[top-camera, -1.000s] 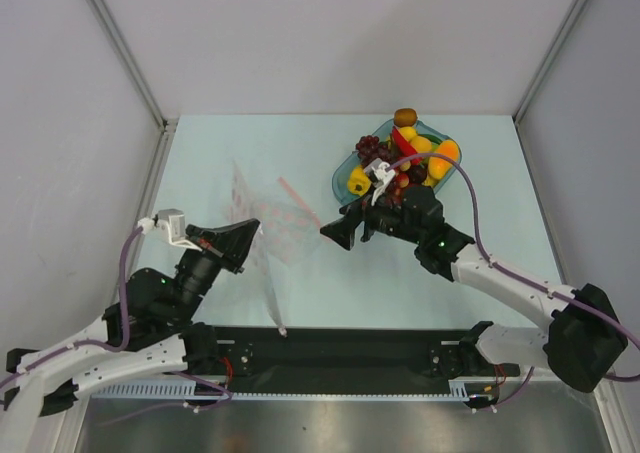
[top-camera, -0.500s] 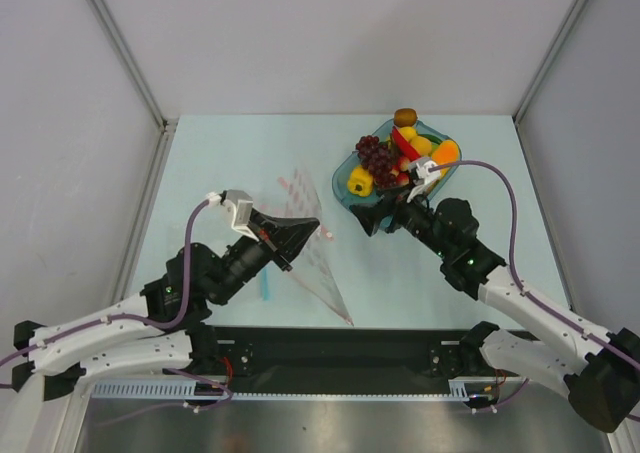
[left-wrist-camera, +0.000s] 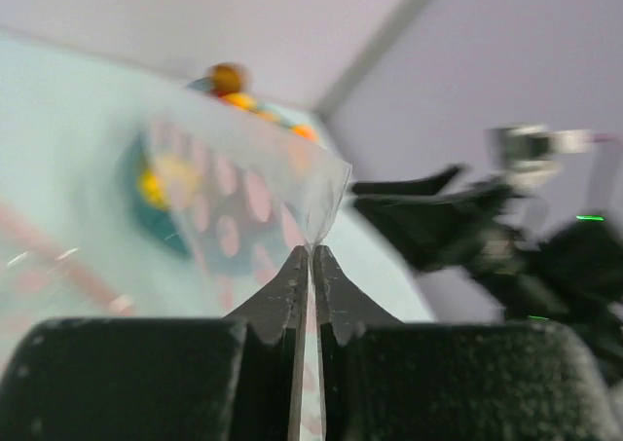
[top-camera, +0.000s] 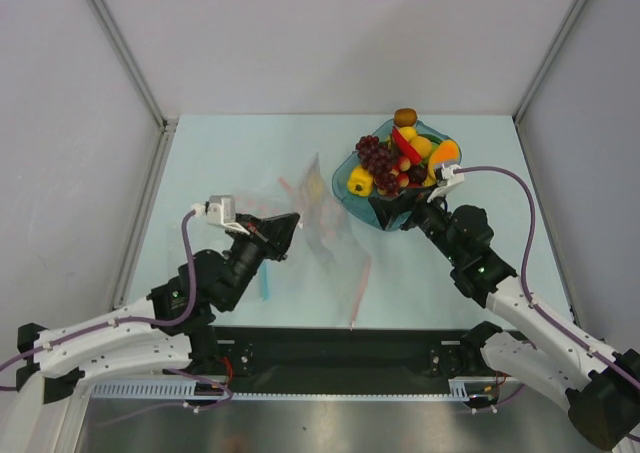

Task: Place the food in the zip-top bag and seal the zipper
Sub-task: Place the zipper food storage bag at the center of the board, then pick up the zipper food storage bag at the center of the board.

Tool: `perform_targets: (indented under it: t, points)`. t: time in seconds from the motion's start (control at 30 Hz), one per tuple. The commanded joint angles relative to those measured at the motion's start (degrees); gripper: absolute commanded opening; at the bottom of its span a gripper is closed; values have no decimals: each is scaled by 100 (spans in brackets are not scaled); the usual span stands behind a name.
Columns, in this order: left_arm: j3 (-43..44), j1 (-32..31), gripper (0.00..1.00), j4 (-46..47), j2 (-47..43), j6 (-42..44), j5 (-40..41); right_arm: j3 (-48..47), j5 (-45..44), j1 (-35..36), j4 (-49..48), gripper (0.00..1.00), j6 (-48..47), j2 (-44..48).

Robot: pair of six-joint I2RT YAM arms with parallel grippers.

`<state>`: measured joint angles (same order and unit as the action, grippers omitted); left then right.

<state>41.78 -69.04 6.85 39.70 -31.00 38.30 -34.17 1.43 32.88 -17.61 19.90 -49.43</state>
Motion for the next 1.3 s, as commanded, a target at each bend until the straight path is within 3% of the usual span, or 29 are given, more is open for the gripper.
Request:
perform_targets:
  t: [0.0,0.1,0.13,0.2,0.23,0.3,0.33,0.53,0.7,0.77,0.87,0.97,1.27]
  points:
    - [-677,232,12,-1298,-112,-1213,1600,-28,59,-28,-287,94,75,56]
    - [-943,697,12,-2133,-296,-1829,1540,-28,103,-28,-305,94,84,47]
    - [-961,803,20,-2301,-357,-1882,1496,-28,112,-28,-305,94,93,39]
    - [-839,918,56,-2731,-437,-1866,1556,-19,112,-19,-305,94,75,39]
    - [-716,927,82,-2907,-420,-1787,1583,-28,112,-28,-305,94,84,47]
    - [-235,927,97,-3338,-132,-1453,1671,-28,112,-19,-305,94,75,39]
    - [-75,918,100,-3496,10,-1252,1663,-28,103,-28,-305,94,84,39]
    - [497,427,96,-2647,1907,433,794,-54,-143,-36,-129,95,102,100]
    - [1104,-785,94,-2742,3104,1026,1274,-46,-1231,-45,318,95,207,390]
    - [1069,-1110,94,-2374,3359,1561,875,15,-1907,-45,424,95,364,644]
    - [1008,-1147,91,-1899,3543,1913,-186,112,-2805,-71,661,97,567,899]
    - [1078,-1147,90,-1767,3807,2107,-411,130,-3350,-115,837,98,725,1040]
    - [1411,-1138,80,-1494,4827,2257,-965,183,-3457,-203,952,99,945,1128]
